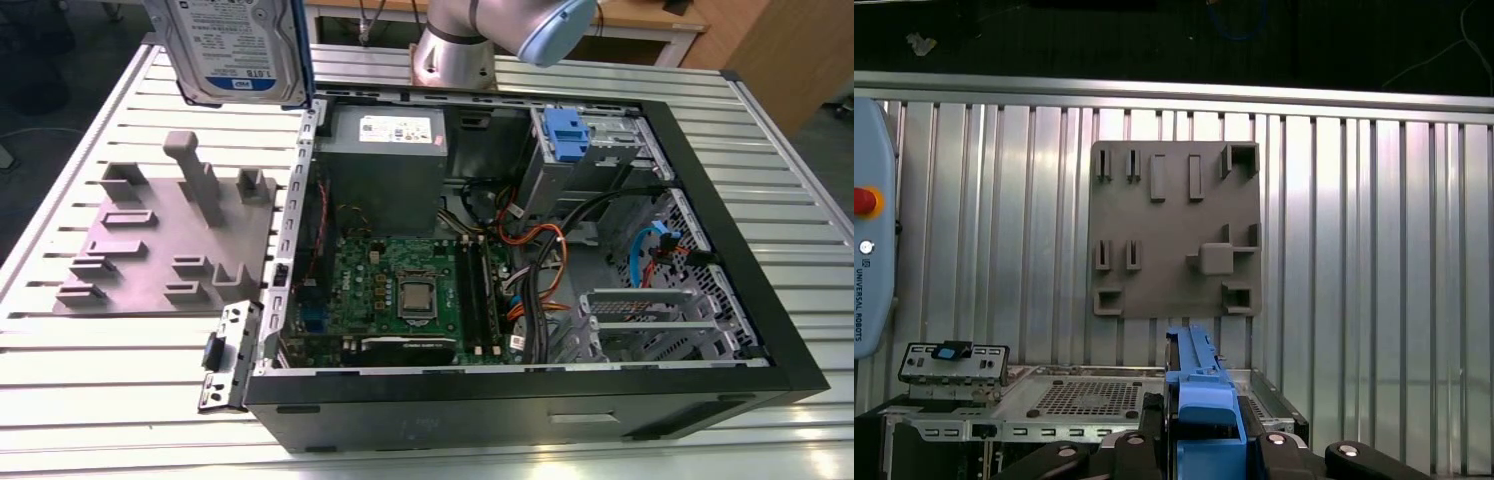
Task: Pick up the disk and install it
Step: 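Pick up the disk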
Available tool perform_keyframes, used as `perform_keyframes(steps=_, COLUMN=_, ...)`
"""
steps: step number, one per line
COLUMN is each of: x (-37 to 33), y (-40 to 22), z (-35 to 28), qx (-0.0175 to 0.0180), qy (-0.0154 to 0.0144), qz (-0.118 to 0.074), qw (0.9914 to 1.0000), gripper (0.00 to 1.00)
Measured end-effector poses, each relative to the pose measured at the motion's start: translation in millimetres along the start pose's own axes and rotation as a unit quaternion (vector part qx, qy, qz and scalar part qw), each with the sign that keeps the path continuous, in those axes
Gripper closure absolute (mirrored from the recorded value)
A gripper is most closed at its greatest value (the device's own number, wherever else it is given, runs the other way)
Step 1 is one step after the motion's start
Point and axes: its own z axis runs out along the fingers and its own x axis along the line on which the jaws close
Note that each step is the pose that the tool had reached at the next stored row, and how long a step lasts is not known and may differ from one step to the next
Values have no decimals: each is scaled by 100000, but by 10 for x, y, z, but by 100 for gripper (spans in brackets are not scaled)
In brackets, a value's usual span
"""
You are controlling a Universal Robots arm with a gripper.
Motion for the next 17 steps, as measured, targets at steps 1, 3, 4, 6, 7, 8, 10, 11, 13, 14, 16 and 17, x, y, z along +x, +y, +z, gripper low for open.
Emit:
perform_keyframes(steps=1, x=0, y=-4, z=0, qx=2, qy=-1, qz=1, qw=100000, gripper=63)
perform_keyframes(steps=3, x=0, y=-14, z=0, qx=2, qy=-2, qz=-1, qw=100000, gripper=63)
perform_keyframes(steps=4, x=0, y=-20, z=0, qx=5, qy=-3, qz=-2, qw=100000, gripper=63)
perform_keyframes(steps=6, x=0, y=-31, z=-1, qx=1, qy=0, qz=0, qw=100000, gripper=63)
perform_keyframes(steps=7, x=0, y=-35, z=-1, qx=1, qy=0, qz=1, qw=100000, gripper=63)
perform_keyframes(steps=8, x=1, y=-39, z=-1, qx=3, qy=-1, qz=2, qw=100000, gripper=63)
perform_keyframes(steps=10, x=0, y=-46, z=-2, qx=0, qy=1, qz=-1, qw=100000, gripper=63)
perform_keyframes(steps=11, x=1, y=-48, z=-2, qx=2, qy=-2, qz=1, qw=100000, gripper=63)
perform_keyframes(steps=13, x=13, y=-54, z=-2, qx=2, qy=-2, qz=-3, qw=100000, gripper=63)
perform_keyframes(steps=14, x=25, y=-54, z=-2, qx=3, qy=-3, qz=3, qw=100000, gripper=63)
perform_keyframes(steps=16, x=65, y=-55, z=-4, qx=1, qy=0, qz=26, qw=100000, gripper=63)
perform_keyframes(steps=17, x=85, y=-55, z=-4, qx=0, qy=-2, qz=37, qw=100000, gripper=63)
